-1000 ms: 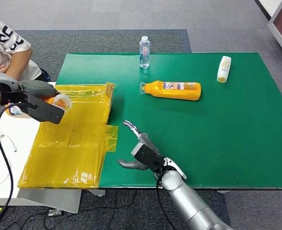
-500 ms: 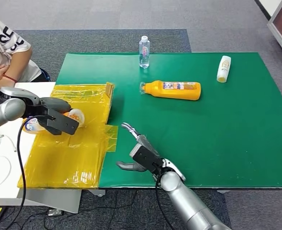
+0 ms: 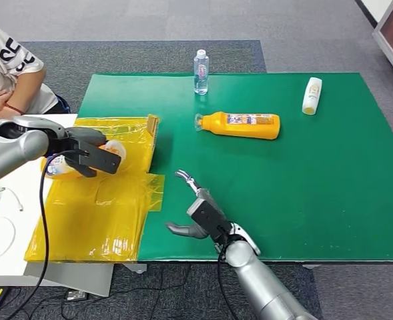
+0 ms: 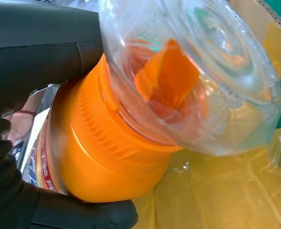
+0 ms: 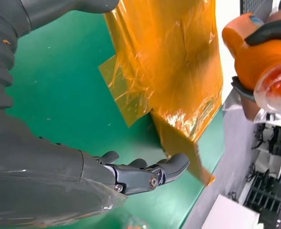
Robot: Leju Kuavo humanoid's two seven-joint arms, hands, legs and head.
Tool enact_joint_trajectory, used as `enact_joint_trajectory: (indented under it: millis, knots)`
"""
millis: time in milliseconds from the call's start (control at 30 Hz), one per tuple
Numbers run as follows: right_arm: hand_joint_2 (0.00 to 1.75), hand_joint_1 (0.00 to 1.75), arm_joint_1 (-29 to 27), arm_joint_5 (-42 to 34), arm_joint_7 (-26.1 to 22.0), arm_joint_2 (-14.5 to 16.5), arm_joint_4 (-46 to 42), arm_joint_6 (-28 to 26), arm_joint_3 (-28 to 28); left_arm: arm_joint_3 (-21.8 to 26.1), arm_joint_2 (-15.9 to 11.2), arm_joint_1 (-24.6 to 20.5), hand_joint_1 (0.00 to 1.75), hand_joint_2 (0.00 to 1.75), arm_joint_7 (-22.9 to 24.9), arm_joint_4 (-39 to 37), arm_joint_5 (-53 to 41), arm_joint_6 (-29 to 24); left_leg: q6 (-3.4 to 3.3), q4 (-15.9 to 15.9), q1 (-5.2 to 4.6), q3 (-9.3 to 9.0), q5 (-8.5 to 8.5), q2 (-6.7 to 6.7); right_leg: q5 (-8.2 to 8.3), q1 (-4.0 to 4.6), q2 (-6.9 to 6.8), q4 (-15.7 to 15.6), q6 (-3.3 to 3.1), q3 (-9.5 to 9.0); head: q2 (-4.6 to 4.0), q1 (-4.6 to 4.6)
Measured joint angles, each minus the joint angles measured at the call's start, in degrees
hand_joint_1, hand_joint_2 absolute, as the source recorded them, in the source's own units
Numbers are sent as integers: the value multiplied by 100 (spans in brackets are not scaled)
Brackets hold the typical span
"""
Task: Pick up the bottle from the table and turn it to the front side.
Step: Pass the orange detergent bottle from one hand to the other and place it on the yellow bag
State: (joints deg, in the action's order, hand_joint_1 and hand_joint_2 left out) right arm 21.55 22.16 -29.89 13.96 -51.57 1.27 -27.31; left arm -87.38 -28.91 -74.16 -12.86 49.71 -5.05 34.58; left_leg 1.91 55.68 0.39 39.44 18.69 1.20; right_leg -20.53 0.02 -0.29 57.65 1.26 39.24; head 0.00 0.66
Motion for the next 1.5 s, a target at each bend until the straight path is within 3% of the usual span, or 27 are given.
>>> enact_joint_trajectory:
  millis: [667, 1167, 1367, 1500]
  knots:
    - [175, 0, -424, 127, 220, -317, -1118, -23, 1078, 100, 895, 523, 175, 175, -385, -1319, -288, -550, -5, 0, -3, -10, -3, -1, 1, -4, -1, 1, 3, -9, 0, -1]
    - [175, 0, -523, 266, 386, -376, -1489, 47, 1316, 430, 2323, 549, 175, 175, -175, -2335, -514, -792, -24, 0, -7, -6, -15, -19, 9, -9, -24, -1, 15, -20, 0, -1]
    - [175, 0, -507, 302, 441, -405, -1550, 119, 1370, 588, 2739, 546, 175, 175, -160, -2520, -493, -797, -24, 0, -7, -6, -15, -19, 9, -9, -23, 0, 15, -20, 0, -2]
    - [175, 0, -469, 330, 458, -408, -1554, 151, 1372, 679, 2876, 547, 175, 175, -228, -2600, -475, -784, -24, 0, -7, -6, -15, -19, 9, -8, -22, 0, 15, -21, 0, -2]
